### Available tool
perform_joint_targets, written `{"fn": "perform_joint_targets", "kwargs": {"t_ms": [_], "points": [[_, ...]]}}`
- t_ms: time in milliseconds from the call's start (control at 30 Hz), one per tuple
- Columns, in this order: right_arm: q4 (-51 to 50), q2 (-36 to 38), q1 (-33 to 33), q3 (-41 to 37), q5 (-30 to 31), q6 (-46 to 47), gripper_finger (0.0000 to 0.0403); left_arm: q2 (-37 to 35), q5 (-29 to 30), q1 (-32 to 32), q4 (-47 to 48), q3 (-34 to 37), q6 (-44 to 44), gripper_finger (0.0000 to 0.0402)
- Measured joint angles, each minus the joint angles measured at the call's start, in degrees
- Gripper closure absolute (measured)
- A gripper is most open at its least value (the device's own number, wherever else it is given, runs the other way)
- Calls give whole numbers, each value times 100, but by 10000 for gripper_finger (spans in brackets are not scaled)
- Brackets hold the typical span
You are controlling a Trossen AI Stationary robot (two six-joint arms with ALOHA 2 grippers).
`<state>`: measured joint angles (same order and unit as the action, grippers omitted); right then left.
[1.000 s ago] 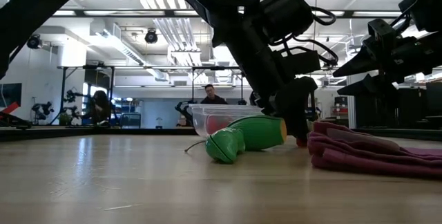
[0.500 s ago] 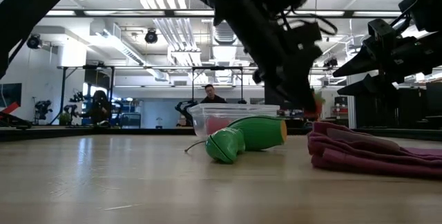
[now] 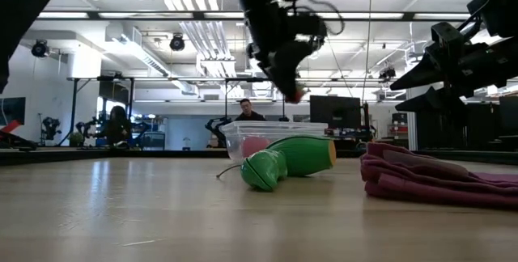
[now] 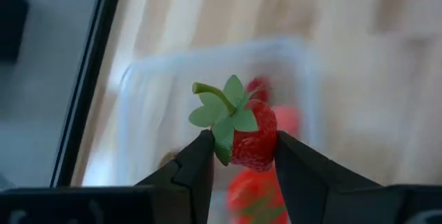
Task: Pick and placing Produce into tupperware
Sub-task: Put the red strawberry into the transparent bin, then put the red cherry into the transparent bin
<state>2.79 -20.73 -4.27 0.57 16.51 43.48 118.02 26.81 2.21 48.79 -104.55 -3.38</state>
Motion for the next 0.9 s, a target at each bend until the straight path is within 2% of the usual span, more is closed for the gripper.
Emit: {"fn": "perform_joint_targets", "kwargs": {"t_ms": [133, 267, 333, 567, 667, 733, 900], "points": [[0, 1, -2, 0, 2, 1, 184, 15, -105, 426, 220, 203, -534, 284], [0, 0, 0, -2, 0, 0, 184, 22, -1073, 816, 244, 467, -1244, 262], [1, 0, -1, 0, 0, 0, 184, 22, -1315, 887, 226, 533, -1449, 243], [0, 0, 0, 1, 0, 0, 184, 13, -1330, 819, 296, 590, -1474, 162], [2, 0, 0, -2, 0, 2, 184, -26, -1690, 716, 461, 590, -1199, 137], [1, 0, 0, 0, 2, 1, 184, -156, -1925, 570, 629, 626, -675, 128], [0, 0, 0, 1, 0, 0, 184, -725, -1945, 30, 767, 996, 393, 126]]}}
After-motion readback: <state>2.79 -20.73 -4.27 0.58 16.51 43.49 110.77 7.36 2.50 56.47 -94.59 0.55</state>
